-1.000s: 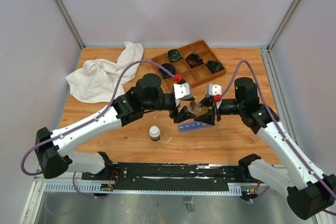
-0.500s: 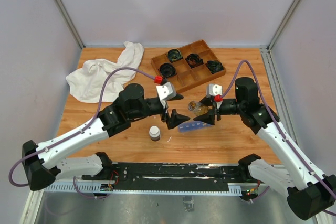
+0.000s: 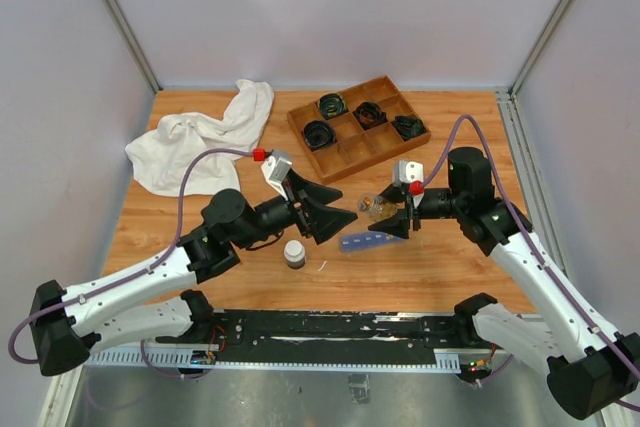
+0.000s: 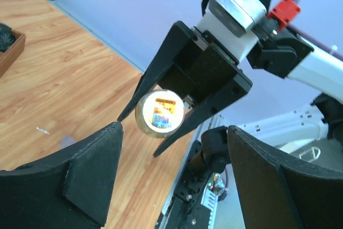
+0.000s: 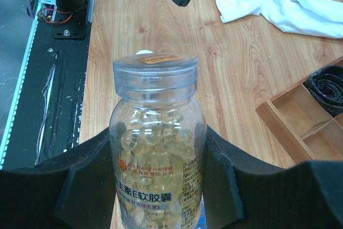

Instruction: Sort the pills into containers

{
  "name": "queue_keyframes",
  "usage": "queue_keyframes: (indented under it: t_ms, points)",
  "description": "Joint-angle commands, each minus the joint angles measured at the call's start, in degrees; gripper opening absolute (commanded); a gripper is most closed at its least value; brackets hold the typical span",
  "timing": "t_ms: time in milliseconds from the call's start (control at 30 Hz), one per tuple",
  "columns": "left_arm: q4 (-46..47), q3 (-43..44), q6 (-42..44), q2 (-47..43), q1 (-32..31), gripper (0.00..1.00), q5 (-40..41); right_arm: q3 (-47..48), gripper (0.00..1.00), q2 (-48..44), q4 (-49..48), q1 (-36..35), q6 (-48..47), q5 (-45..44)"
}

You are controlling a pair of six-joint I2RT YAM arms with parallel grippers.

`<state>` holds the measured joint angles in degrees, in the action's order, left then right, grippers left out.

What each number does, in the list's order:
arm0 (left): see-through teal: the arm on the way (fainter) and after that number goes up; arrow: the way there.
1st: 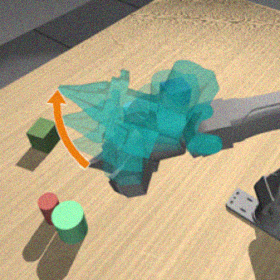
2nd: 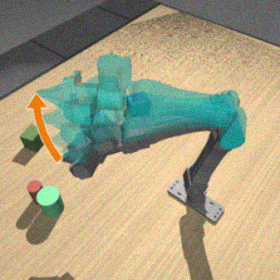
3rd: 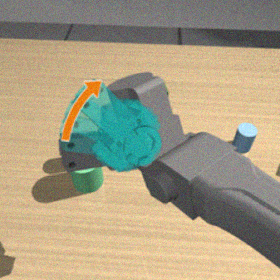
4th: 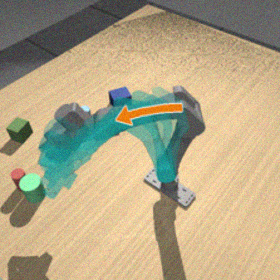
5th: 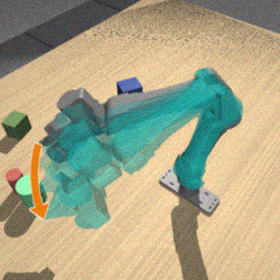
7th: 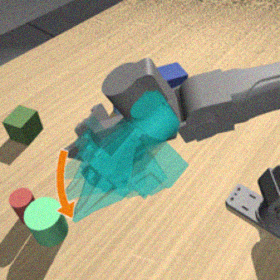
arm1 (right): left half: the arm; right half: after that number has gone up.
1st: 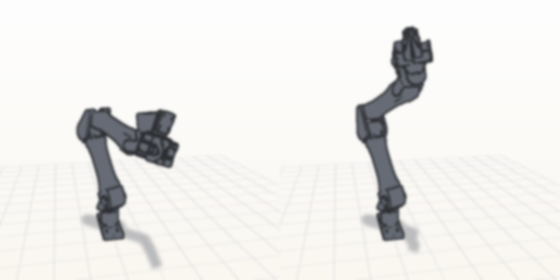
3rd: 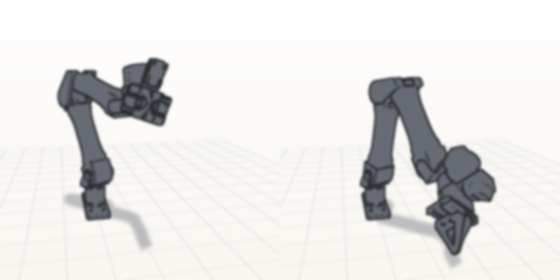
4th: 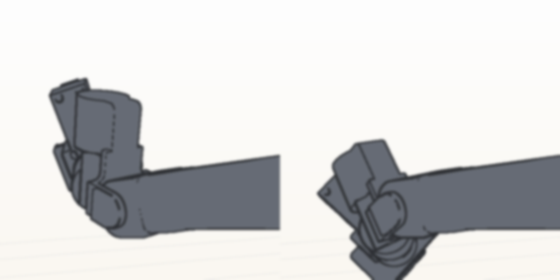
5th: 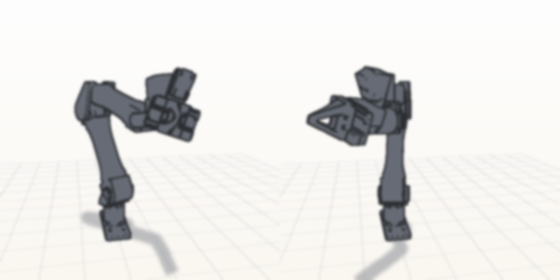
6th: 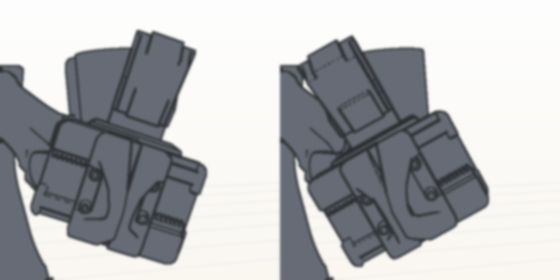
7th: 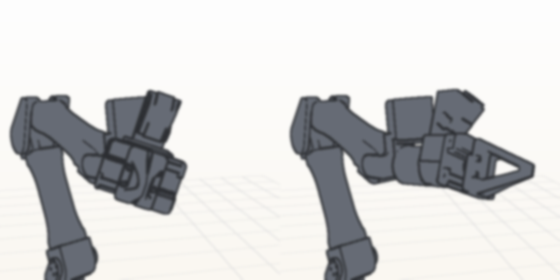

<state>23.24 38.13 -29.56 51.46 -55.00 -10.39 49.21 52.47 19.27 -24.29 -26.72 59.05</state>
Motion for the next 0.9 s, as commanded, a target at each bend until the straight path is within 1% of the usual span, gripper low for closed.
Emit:
queue_keyframes:
  t_ms: [0, 133, 167, 400, 500, 667, 867]
  points:
    - [-6.7, 6.9, -1.1, 2.9, -4.9, 0.83, 15.3, 0.6, 0.06, 0.2, -1.6, 1.0, 0.9, 1.5]
    - [-12.3, 11.9, 1.1, 6.2, -7.2, 0.83, 21.9, 0.6, 0.06, 0.3, -1.6, 1.1, 1.0, 1.4]
    - [-13.2, 12.7, 1.6, 7.1, -7.6, 0.83, 22.4, 0.7, 0.06, 0.3, -1.6, 1.1, 1.0, 1.4]
    - [-14.6, 16.4, 2.8, 12.0, -8.6, 0.83, 21.6, 0.7, 0.06, 0.4, -1.6, 1.1, 1.0, 1.2]
    - [-15.4, 17.6, 3.1, 13.5, -8.7, 0.79, 20.7, 0.6, 0.06, 0.3, -1.6, 1.1, 1.0, 1.2]
    - [-15.6, 18.5, 3.0, 14.6, -8.8, 0.68, 18.5, 0.7, 0.05, 0.2, -1.6, 1.1, 1.1, 1.2]
    - [-16.4, 18.5, 3.1, 14.4, -8.8, 0.66, 18.7, 0.7, 0.06, 0.2, -1.6, 1.2, 1.1, 1.2]
